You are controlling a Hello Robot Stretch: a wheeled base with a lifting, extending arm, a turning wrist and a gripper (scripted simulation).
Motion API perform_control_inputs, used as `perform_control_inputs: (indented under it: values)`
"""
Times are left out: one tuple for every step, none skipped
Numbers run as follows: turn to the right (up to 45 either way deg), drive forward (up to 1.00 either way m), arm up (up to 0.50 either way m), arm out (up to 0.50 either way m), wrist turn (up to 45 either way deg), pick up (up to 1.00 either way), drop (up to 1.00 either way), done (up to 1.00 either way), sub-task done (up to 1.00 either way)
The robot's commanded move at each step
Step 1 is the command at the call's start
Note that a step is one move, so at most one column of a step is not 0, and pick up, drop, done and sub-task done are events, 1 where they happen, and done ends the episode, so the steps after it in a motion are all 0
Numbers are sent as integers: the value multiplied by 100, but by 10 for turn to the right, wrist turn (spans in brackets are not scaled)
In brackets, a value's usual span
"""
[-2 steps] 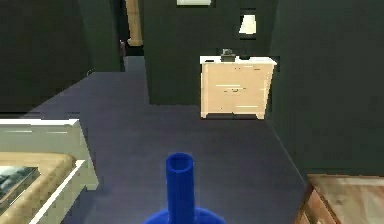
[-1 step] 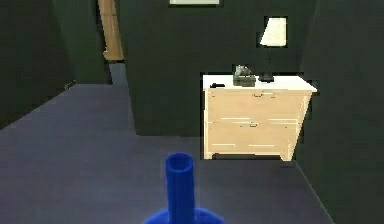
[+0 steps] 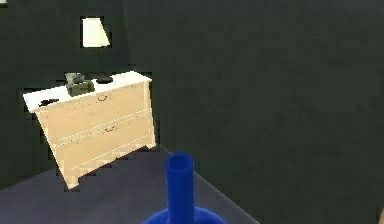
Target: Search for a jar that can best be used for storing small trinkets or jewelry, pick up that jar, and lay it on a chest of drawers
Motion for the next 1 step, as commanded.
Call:
perform_control_inputs:
  values:
    - [0,50,0,0,0,0,0,0,0]
